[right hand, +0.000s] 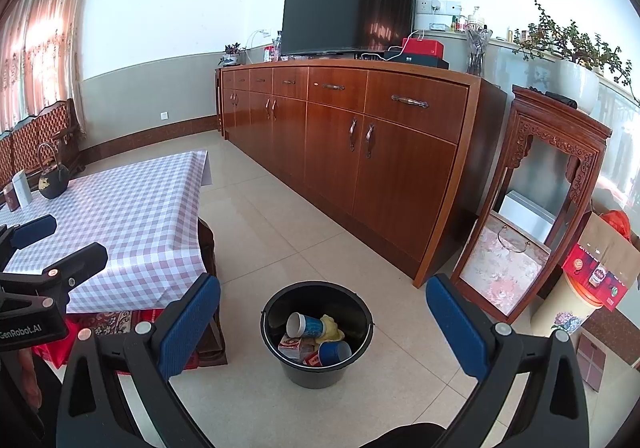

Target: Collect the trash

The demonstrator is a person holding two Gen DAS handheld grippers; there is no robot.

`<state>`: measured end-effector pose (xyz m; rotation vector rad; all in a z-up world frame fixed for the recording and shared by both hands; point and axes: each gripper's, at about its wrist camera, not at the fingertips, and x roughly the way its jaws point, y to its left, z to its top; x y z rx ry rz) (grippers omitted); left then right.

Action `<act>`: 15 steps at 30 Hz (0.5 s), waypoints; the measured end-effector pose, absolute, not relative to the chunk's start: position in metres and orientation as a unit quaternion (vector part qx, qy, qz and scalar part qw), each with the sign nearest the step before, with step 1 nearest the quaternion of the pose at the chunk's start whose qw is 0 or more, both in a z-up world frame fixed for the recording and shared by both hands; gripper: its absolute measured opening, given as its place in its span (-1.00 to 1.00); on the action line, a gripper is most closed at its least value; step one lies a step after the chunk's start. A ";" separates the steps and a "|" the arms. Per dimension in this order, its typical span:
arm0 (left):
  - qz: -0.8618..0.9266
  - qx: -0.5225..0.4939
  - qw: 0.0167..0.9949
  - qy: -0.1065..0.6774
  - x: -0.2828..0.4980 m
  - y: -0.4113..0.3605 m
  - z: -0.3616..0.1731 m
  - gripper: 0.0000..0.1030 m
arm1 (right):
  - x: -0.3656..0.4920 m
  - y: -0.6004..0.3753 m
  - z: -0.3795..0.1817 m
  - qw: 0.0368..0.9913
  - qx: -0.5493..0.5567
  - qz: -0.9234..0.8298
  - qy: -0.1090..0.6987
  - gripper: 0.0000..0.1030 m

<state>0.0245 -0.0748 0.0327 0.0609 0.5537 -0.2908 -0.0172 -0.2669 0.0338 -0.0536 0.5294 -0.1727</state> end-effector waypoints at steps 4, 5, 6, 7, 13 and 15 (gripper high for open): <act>-0.143 0.029 0.951 0.274 0.025 -0.074 0.032 0.99 | -0.018 -0.266 0.033 0.961 -0.028 -0.084 0.261 1.00; -0.143 0.029 0.951 0.274 0.025 -0.074 0.032 0.99 | -0.018 -0.266 0.033 0.961 -0.027 -0.083 0.261 1.00; -0.143 0.029 0.951 0.274 0.025 -0.074 0.032 0.99 | -0.018 -0.266 0.033 0.961 -0.027 -0.084 0.261 1.00; -0.143 0.030 0.951 0.274 0.025 -0.074 0.032 0.99 | -0.018 -0.266 0.033 0.961 -0.028 -0.084 0.261 1.00; -0.144 0.029 0.950 0.275 0.024 -0.074 0.031 0.99 | -0.018 -0.266 0.033 0.961 -0.027 -0.084 0.261 1.00; -0.144 0.028 0.950 0.274 0.024 -0.073 0.031 0.99 | -0.018 -0.267 0.034 0.961 -0.027 -0.084 0.261 1.00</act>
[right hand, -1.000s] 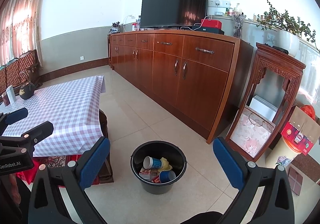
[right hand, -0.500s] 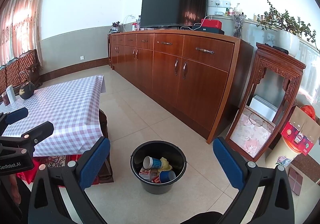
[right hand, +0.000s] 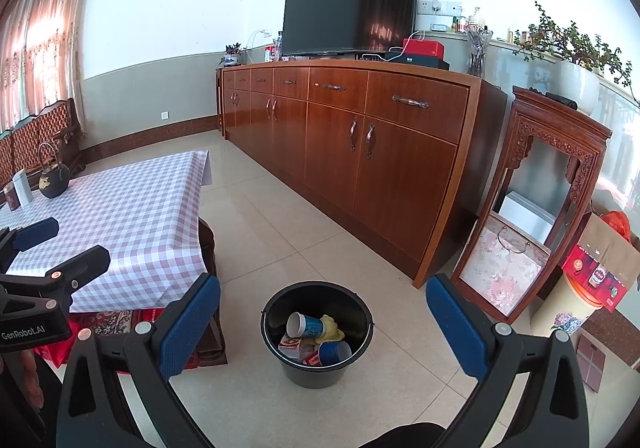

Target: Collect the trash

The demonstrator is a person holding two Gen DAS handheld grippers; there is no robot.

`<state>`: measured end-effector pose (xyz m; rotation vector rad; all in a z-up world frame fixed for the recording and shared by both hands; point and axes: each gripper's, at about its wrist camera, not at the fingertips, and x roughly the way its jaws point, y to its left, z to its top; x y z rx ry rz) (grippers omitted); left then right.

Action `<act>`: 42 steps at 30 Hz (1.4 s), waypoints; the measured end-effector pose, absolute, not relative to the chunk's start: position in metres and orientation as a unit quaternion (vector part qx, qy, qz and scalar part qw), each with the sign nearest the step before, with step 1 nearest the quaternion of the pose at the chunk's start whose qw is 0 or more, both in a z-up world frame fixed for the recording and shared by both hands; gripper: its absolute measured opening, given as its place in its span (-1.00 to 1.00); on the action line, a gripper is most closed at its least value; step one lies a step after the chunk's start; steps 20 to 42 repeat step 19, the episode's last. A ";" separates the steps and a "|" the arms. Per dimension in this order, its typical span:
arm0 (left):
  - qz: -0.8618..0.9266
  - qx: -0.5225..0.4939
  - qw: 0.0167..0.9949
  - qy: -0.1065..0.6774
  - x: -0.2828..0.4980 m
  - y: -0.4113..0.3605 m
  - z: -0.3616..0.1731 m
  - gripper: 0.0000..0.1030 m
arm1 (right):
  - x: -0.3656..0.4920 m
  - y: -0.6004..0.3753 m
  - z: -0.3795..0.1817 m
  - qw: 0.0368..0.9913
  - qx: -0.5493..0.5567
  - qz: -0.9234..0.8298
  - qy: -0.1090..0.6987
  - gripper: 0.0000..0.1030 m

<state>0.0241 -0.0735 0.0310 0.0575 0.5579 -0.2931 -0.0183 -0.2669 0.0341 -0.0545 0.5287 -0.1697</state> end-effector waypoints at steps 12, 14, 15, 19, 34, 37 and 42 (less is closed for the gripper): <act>-0.152 0.027 0.950 0.272 0.024 -0.073 0.029 0.99 | -0.020 -0.267 0.033 0.961 -0.028 -0.083 0.264 1.00; -0.154 0.019 0.950 0.270 0.025 -0.069 0.029 0.99 | -0.020 -0.267 0.033 0.961 -0.029 -0.084 0.263 1.00; -0.154 0.016 0.950 0.270 0.025 -0.068 0.029 0.99 | -0.020 -0.268 0.033 0.961 -0.028 -0.085 0.263 1.00; -0.155 0.011 0.948 0.276 0.026 -0.066 0.027 0.99 | -0.020 -0.269 0.032 0.960 -0.025 -0.087 0.265 1.00; -0.155 0.011 0.948 0.276 0.026 -0.066 0.027 0.99 | -0.020 -0.269 0.032 0.960 -0.025 -0.087 0.265 1.00; -0.155 0.011 0.948 0.276 0.026 -0.066 0.027 0.99 | -0.020 -0.269 0.032 0.960 -0.025 -0.087 0.265 1.00; -0.155 0.011 0.948 0.276 0.026 -0.066 0.027 0.99 | -0.020 -0.269 0.032 0.960 -0.025 -0.087 0.265 1.00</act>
